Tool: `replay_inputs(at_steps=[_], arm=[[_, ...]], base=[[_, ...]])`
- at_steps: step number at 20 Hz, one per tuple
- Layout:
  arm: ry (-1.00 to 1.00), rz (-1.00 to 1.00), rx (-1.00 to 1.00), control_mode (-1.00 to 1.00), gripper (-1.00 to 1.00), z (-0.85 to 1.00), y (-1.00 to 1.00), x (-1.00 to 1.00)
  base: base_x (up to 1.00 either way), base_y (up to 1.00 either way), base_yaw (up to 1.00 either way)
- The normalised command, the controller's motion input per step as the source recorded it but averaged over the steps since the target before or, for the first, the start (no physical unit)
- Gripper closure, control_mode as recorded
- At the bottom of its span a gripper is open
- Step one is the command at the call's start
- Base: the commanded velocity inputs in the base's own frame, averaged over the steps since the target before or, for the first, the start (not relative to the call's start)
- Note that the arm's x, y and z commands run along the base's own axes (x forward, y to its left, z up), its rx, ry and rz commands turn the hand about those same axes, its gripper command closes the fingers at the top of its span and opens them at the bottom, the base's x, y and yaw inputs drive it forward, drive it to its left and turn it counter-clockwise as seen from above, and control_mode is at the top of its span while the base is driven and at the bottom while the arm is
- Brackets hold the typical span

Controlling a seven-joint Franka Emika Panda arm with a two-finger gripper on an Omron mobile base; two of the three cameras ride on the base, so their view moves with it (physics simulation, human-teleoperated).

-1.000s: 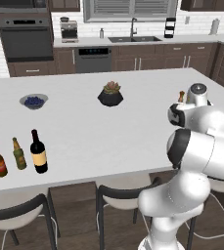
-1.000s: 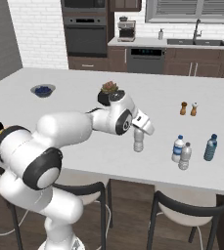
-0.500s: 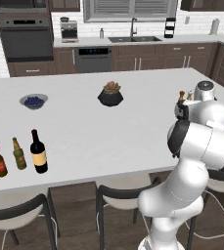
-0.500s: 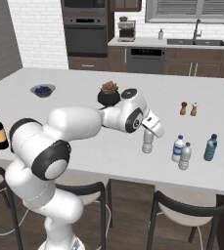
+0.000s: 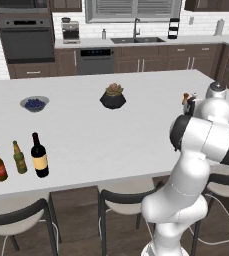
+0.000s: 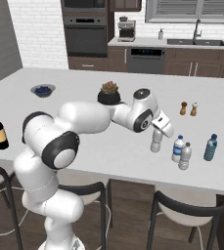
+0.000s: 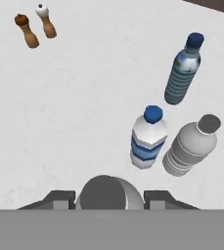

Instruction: Move the plastic bottles in the middle to the plastics group, and the glass bottles in the middle to the glass group.

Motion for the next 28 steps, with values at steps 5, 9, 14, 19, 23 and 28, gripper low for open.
replay_inputs(at_steps=[5, 9, 14, 19, 23, 28], arm=[[-0.06, 0.0, 0.0, -1.0, 1.0, -0.19, 0.0, 0.14], [-0.03, 0.0, 0.0, -1.0, 1.0, -0.16, 0.0, 0.25], [0.0, 0.0, 0.0, -1.0, 1.0, -0.02, -0.33, 0.09], [0.0, 0.0, 0.0, -1.0, 1.0, 0.0, -0.42, 0.0], [0.0, 0.0, 0.0, -1.0, 1.0, 0.0, -0.24, 0.0], [0.0, 0.0, 0.0, -1.0, 1.0, -0.02, -0.06, 0.0]], base=[[0.0, 0.0, 0.0], [0.0, 0.0, 0.0], [0.0, 0.0, 0.0], [0.0, 0.0, 0.0], [0.0, 0.0, 0.0], [0.0, 0.0, 0.0]])
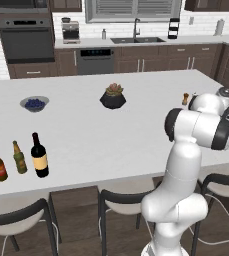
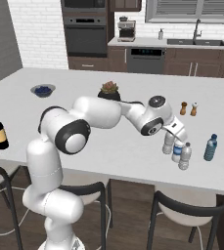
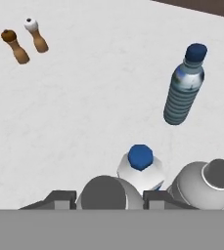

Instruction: Move the plastic bottles in the middle to the plastics group, and the glass bottles in the middle to the glass group.

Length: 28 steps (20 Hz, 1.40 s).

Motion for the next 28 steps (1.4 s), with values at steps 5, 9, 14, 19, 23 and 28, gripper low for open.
replay_inputs(at_steps=[5, 9, 14, 19, 23, 28], arm=[[0.0, 0.0, 0.0, -1.0, 1.0, -0.09, 0.0, 0.0], [0.0, 0.0, 0.0, -1.0, 1.0, -0.12, 0.0, 0.0], [0.0, 0.0, 0.0, -1.0, 1.0, -0.19, 0.0, 0.0], [0.0, 0.0, 0.0, -1.0, 1.0, -0.24, 0.0, 0.0], [0.0, 0.0, 0.0, -1.0, 1.0, -0.21, 0.0, 0.0], [0.0, 0.0, 0.0, -1.0, 1.0, -0.21, 0.0, 0.0]], base=[[0.0, 0.0, 0.0], [0.0, 0.0, 0.0], [0.0, 0.0, 0.0], [0.0, 0.0, 0.0], [0.0, 0.0, 0.0], [0.0, 0.0, 0.0]])
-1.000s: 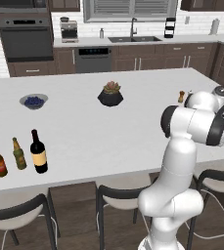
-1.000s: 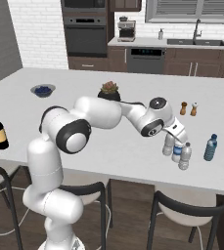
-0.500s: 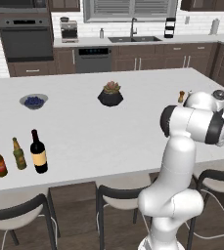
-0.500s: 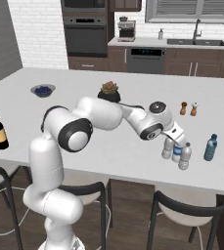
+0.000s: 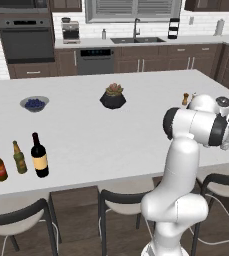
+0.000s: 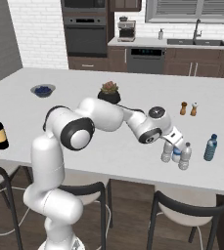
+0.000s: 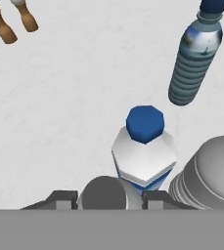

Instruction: Move the plastic bottles in the middle to the plastics group, and the glass bottles in the middle to the glass group.

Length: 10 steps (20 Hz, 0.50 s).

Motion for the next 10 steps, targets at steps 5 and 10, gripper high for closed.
replay_inputs(at_steps=[5, 10], arm=[[0.0, 0.0, 0.0, -1.0, 1.0, -0.11, 0.0, 0.0], [0.0, 0.0, 0.0, -1.0, 1.0, -0.02, 0.0, 0.0]], base=[[0.0, 0.0, 0.0], [0.0, 0.0, 0.0]])
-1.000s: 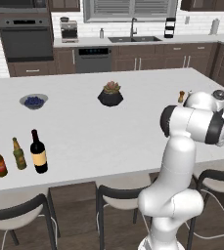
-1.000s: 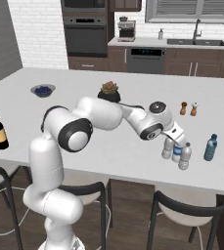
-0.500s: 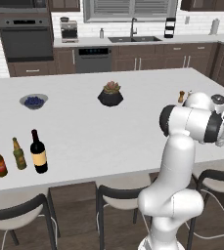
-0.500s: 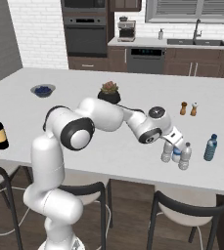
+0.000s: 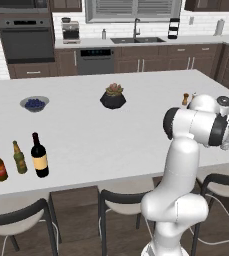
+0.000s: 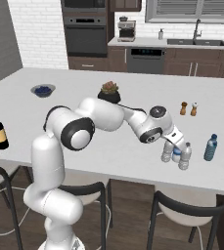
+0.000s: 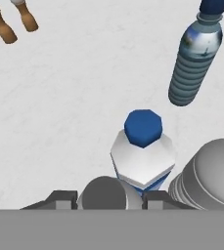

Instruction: Move the plastic bottles in the middle to the plastics group, and the glass bottles in the middle to the glass group.

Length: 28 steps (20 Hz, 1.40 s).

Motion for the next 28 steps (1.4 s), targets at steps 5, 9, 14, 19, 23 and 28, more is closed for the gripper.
replay_inputs(at_steps=[5, 9, 14, 19, 23, 28], arm=[[0.0, 0.0, 0.0, -1.0, -1.0, 0.0, 0.0, 0.0], [0.0, 0.0, 0.0, -1.0, -1.0, 0.0, 0.0, 0.0], [-0.03, 0.0, 0.0, -1.0, -1.0, 0.1, 0.04, -0.08], [-0.09, 0.0, 0.0, -1.0, -1.0, 0.41, 0.45, -0.52], [0.0, 0.0, 0.0, -1.0, -1.0, 0.47, 0.87, -0.78], [0.0, 0.02, 0.0, -1.0, -1.0, 0.83, 0.97, -0.55]], base=[[0.0, 0.0, 0.0], [0.0, 0.0, 0.0], [0.0, 0.0, 0.0], [0.0, 0.0, 0.0], [0.0, 0.0, 0.0], [0.0, 0.0, 0.0]])
